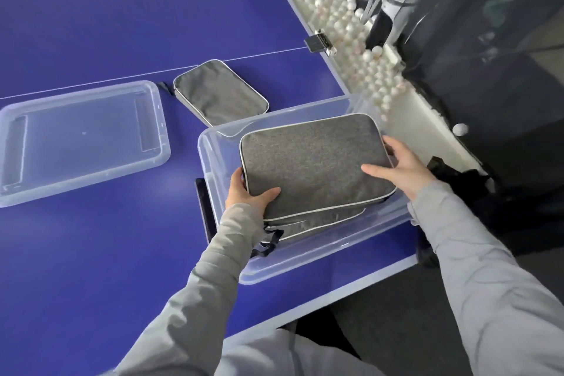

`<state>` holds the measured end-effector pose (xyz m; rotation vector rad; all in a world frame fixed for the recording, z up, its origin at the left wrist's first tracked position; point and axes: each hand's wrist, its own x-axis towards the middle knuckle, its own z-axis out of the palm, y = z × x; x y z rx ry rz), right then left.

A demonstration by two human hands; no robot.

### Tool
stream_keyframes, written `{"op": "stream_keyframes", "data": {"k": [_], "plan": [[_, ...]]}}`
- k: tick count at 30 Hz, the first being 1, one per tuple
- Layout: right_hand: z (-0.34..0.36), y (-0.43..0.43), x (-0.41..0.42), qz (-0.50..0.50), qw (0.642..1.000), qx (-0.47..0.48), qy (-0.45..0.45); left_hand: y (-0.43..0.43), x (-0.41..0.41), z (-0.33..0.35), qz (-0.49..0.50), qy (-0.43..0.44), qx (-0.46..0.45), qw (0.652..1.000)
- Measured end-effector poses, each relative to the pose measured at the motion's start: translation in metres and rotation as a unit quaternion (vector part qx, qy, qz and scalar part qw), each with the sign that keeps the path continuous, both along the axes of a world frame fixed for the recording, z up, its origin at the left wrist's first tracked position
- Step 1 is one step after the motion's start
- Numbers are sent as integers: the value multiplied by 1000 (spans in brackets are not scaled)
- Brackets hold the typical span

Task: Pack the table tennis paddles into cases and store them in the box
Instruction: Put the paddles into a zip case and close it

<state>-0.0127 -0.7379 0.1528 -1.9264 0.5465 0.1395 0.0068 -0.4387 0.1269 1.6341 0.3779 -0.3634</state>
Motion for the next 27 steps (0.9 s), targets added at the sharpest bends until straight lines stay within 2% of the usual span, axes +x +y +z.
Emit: {"op": "stream_keyframes", "data": {"k": [5,10,16,27], "plan": [[-29,4,15,32,998,-2,51,-5,-2,-32,34,92,22,995],[-42,10,9,43,997,-22,52,-11,-6,-47,44,152,67,985],[-49,13,12,58,994,-31,82,-14,-2,-49,69,158,76,982],[-53,15,16,66,990,-59,108,-16,0,-48,38,184,128,974]]}}
